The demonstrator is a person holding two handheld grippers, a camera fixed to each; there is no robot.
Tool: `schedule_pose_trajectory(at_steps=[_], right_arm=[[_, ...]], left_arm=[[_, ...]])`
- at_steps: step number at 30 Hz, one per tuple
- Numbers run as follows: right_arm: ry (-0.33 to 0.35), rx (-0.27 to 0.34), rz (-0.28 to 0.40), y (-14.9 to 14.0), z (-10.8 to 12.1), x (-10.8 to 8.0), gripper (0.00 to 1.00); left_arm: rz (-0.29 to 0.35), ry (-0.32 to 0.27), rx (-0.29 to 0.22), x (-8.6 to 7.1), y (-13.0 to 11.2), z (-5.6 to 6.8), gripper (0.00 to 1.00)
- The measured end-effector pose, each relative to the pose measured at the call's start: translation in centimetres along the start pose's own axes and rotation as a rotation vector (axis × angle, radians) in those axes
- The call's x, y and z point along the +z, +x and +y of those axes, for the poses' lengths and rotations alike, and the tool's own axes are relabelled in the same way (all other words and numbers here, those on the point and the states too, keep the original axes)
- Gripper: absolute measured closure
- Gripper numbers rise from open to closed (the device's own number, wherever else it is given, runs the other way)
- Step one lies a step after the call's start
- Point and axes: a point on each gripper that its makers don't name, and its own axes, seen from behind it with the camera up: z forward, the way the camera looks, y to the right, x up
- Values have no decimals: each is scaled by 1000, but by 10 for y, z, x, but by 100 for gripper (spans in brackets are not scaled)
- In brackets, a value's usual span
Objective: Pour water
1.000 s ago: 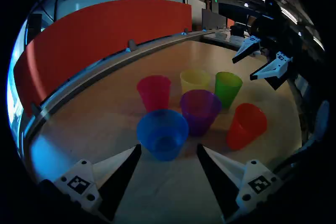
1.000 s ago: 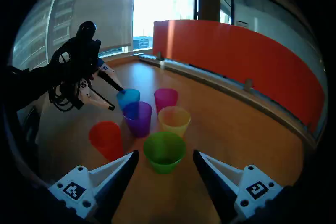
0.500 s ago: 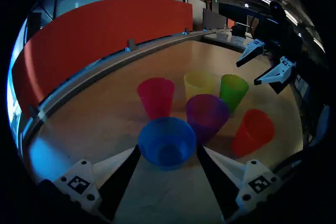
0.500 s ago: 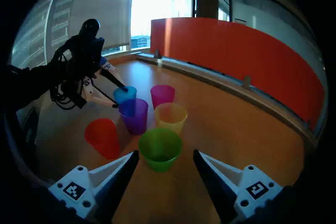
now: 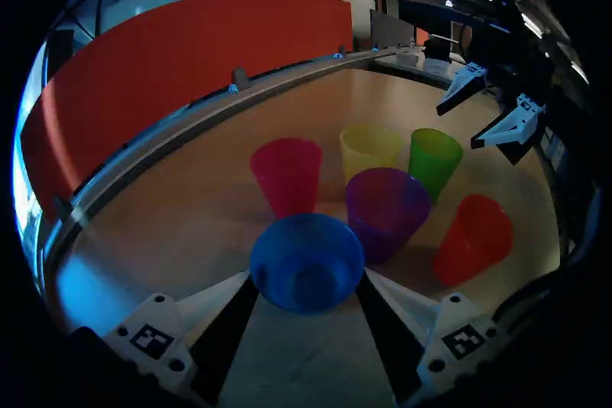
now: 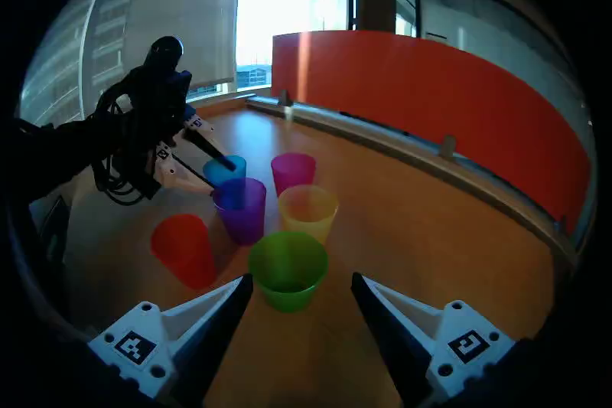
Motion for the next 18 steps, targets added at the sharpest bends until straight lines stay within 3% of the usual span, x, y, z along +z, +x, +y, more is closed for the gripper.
schedule_pose_trajectory(at_steps=[18], right_arm=[[17, 1, -15, -8, -7, 5, 0]], left_arm=[[8, 8, -10, -4, 3, 0, 16]])
